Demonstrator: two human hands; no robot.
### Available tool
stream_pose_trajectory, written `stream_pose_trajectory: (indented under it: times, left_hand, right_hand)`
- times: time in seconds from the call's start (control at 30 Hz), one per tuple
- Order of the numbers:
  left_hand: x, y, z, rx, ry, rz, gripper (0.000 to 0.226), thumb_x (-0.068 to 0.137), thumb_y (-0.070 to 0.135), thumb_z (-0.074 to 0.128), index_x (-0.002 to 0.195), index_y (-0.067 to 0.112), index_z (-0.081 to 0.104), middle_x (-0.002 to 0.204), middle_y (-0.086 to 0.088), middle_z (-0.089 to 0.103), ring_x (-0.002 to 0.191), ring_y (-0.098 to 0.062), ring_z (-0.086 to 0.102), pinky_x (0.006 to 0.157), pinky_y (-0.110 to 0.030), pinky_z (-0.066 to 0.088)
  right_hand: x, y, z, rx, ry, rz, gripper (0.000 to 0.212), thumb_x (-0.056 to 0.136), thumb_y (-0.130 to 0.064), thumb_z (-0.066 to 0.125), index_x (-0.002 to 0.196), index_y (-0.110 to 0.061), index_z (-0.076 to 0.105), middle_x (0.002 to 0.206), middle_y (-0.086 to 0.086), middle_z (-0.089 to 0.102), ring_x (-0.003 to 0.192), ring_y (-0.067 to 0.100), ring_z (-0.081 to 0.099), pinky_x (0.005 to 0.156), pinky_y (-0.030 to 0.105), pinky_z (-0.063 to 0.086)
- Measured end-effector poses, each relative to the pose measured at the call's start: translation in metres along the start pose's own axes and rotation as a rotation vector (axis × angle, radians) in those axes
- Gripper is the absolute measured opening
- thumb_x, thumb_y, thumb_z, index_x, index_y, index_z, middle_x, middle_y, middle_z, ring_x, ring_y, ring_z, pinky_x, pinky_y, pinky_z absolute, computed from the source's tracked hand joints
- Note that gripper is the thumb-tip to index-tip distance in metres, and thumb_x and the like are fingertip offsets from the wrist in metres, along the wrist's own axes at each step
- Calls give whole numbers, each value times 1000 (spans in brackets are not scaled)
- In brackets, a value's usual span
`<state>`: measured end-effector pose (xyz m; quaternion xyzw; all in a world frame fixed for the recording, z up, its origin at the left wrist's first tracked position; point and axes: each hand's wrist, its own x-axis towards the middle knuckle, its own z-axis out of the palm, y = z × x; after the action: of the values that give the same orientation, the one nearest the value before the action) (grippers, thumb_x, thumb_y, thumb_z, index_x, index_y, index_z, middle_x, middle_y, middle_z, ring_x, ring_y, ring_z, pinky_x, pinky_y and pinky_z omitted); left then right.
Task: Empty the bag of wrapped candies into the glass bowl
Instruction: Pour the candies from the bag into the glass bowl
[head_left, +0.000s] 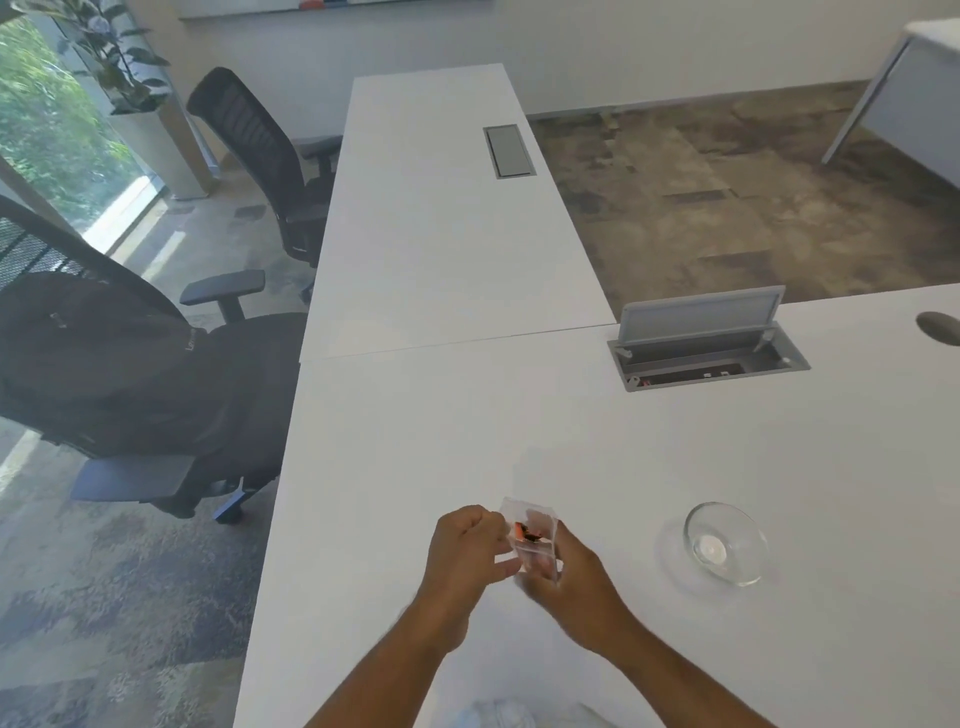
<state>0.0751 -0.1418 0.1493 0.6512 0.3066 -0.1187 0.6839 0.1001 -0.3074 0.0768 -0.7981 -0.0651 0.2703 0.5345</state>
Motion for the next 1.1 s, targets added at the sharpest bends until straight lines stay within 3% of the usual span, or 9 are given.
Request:
stream_pose_trajectory:
  times: [0.07,0.17,0.3,0.4,0.5,0.67,0.83,0.93,1.1]
  left_hand:
    - [2,0,8,-9,-41,-2,27,103,11,59,76,9,63,106,-23,83,106,-33,84,100,-53,68]
    - [12,-6,20,28,-39,23,37,113,32,54,92,8,72,110,-10,84,109,-26,81,100,-49,66]
    - [34,-31,40,133,-81,48,28,115,28,50,116,18,75,127,0,77,129,-23,69,108,-42,56]
    - [44,-47,66,64,-240,-38,37,115,35,48,122,15,79,128,-9,80,129,-25,71,115,-44,54]
    - [48,-59,91,-100,-343,-204,57,118,42,39,124,1,79,124,-21,83,118,-35,78,112,-46,59]
    - [48,-76,130,-174,-471,-238,38,109,23,56,116,-7,78,132,-31,76,110,-32,76,117,-49,57]
    - [49,-85,167,-26,-413,-249,27,110,4,59,114,3,85,111,-21,85,96,-23,78,95,-32,63]
    - [50,-82,188,10,-384,-249,30,106,-5,57,107,2,86,112,-28,84,92,-25,79,89,-31,65]
    - [56,-81,217,22,-339,-281,27,101,-12,61,107,0,84,108,-22,87,94,-29,86,82,-32,71]
  right_hand:
    - [0,1,-3,23,140,14,41,88,-15,70,121,-37,63,112,-5,76,103,21,73,86,40,62]
    - [-4,8,-16,113,196,82,38,91,-6,70,116,-35,64,107,-12,77,88,10,76,78,43,66]
    - [-13,20,-40,378,176,172,32,87,-6,73,114,-20,64,110,13,76,92,29,75,78,41,64]
    - [-31,25,-61,519,148,227,32,86,-5,82,115,-10,70,110,17,79,101,35,78,88,49,64]
    - [-44,36,-78,613,101,292,47,78,-8,90,120,-5,68,115,22,78,107,38,78,93,46,65]
    - [-54,70,-106,747,217,367,37,87,-3,81,122,2,70,114,24,79,107,38,77,95,43,64]
    - [-57,98,-127,713,372,445,30,84,1,79,113,1,72,113,33,75,87,30,75,79,37,67]
    - [-57,110,-137,739,432,478,20,89,-2,76,109,0,76,109,29,78,91,31,77,87,40,67]
    - [-60,119,-155,838,476,541,16,101,-4,64,107,3,77,104,24,82,102,36,79,87,39,65]
